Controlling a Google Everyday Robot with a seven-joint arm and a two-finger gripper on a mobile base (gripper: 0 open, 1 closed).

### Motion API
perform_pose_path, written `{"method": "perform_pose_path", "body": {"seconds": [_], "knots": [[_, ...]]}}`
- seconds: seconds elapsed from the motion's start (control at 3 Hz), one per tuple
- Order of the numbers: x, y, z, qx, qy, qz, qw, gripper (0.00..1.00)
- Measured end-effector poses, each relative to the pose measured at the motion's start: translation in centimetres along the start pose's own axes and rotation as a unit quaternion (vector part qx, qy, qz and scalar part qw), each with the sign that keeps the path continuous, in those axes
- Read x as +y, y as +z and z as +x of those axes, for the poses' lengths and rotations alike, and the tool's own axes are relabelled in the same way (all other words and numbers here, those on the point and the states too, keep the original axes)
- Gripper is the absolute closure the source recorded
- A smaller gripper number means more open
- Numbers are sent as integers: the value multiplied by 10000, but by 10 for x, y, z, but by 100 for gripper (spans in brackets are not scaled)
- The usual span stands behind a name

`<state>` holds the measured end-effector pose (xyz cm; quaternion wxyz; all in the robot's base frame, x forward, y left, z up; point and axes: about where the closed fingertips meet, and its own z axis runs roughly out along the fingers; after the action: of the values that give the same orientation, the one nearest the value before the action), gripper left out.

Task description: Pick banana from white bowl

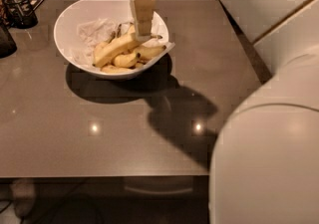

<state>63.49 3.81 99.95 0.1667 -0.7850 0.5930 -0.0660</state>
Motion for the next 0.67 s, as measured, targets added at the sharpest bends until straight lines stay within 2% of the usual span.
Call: {"method": "perform_pose_path", "body": {"seconds": [0.67], "knots": [[-21,49,-20,-67,-84,-362,9993,19]]}}
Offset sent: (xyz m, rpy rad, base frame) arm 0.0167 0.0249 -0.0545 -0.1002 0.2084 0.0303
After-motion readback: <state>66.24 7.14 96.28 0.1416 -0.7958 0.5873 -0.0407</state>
